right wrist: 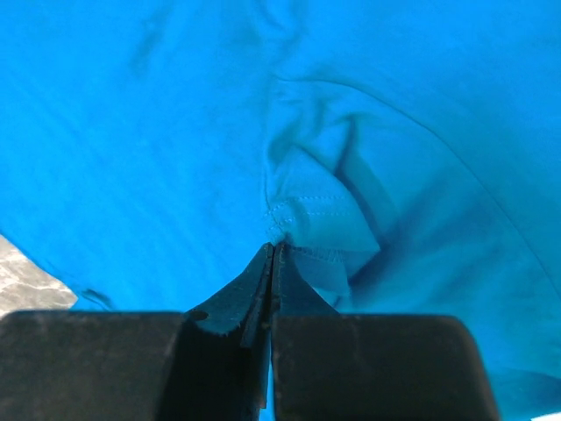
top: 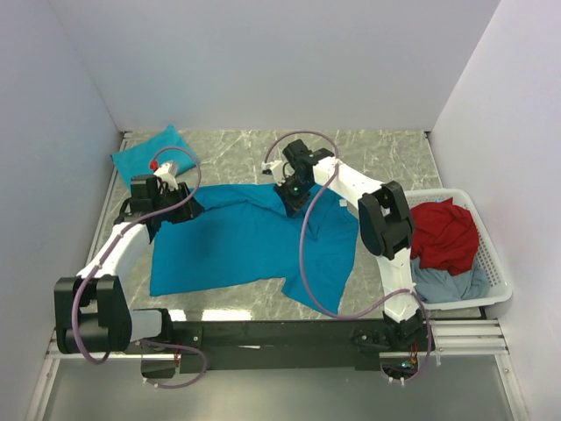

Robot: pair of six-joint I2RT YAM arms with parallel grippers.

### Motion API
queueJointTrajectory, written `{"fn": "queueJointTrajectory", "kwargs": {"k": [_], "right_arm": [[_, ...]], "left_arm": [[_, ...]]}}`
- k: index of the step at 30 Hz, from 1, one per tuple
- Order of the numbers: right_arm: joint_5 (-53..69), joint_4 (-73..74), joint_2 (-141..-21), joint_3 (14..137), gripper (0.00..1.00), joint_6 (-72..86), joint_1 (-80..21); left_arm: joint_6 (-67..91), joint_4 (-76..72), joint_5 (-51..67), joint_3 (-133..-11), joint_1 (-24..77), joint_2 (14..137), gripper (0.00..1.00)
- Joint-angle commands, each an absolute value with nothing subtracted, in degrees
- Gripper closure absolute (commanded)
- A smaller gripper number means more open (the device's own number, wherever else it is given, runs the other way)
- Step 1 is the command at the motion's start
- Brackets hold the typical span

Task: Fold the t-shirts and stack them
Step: Fold the tshirt

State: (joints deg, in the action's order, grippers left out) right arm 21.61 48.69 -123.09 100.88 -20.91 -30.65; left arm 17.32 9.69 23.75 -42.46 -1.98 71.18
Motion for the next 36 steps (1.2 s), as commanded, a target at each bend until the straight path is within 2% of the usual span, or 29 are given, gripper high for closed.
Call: {"fn": "queueJointTrajectory", "kwargs": {"k": [1, 13, 28, 33, 34, 36], "right_arm": [[20.9, 48.8, -119.8, 102.7, 1.0, -21.7, -32.5], [21.1, 52.6, -124.5, 110.2, 1.0, -20.1, -35.2], [20.7, 54.1, -129.0, 113.8, 0.99, -18.1, -38.8], [23.0, 54.4, -131.8, 117.5, 0.89, -14.7, -40.4], [23.4, 54.8, -132.4, 119.1, 0.8, -14.2, -40.4], [23.7, 55.0, -133.3, 120.4, 0.7, -13.7, -40.4]], "left_arm": [[17.5, 10.0, 27.1, -45.4, -1.5, 72.0, 0.56], [15.6, 11.1, 23.4, -43.4, -1.6, 67.2, 0.52], [15.3, 11.7, 22.7, -43.4, -1.6, 66.3, 0.5], [15.2, 12.0, 21.8, -43.5, -1.6, 66.2, 0.49], [15.1, 12.0, 21.5, -43.5, -1.6, 66.0, 0.49], [15.0, 12.2, 20.5, -43.4, -1.6, 65.4, 0.48]]}}
